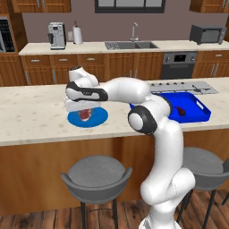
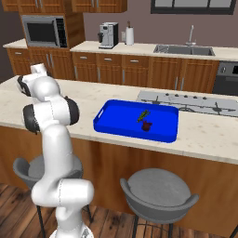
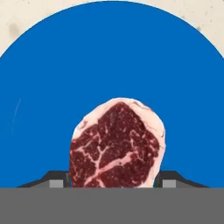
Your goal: Create a steak meal by picking up the steak and asparagus from the tray and placing them on the plate. Leave the beet on the tray.
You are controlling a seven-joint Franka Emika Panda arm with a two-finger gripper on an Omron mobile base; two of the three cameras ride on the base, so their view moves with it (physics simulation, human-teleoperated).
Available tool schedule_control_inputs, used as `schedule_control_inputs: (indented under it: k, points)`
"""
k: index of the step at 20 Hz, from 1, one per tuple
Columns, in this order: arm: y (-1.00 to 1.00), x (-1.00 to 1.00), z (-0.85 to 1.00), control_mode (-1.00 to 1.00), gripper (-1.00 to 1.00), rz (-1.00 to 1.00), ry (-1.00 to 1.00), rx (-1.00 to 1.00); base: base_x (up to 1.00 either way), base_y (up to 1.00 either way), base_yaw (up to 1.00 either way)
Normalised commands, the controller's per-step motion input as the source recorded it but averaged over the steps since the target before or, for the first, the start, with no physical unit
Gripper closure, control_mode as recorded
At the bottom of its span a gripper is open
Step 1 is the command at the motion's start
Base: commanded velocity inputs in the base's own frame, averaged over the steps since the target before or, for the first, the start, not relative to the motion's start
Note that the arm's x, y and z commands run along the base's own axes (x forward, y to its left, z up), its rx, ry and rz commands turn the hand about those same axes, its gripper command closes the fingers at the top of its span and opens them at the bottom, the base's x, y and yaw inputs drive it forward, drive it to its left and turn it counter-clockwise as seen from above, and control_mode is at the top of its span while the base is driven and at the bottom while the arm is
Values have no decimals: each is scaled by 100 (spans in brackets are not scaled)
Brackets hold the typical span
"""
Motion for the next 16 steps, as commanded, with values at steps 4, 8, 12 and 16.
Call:
schedule_control_inputs:
  k: [4,8,12,16]
  points:
    - [-31,0,2,-100,-100,-3,-12,2,0,0,0]
    - [-41,-10,31,-100,-100,0,-19,3,0,0,0]
    - [-65,-19,76,-100,-100,0,-17,7,0,0,0]
    - [-88,-7,71,-100,-100,-3,-4,8,0,0,0]
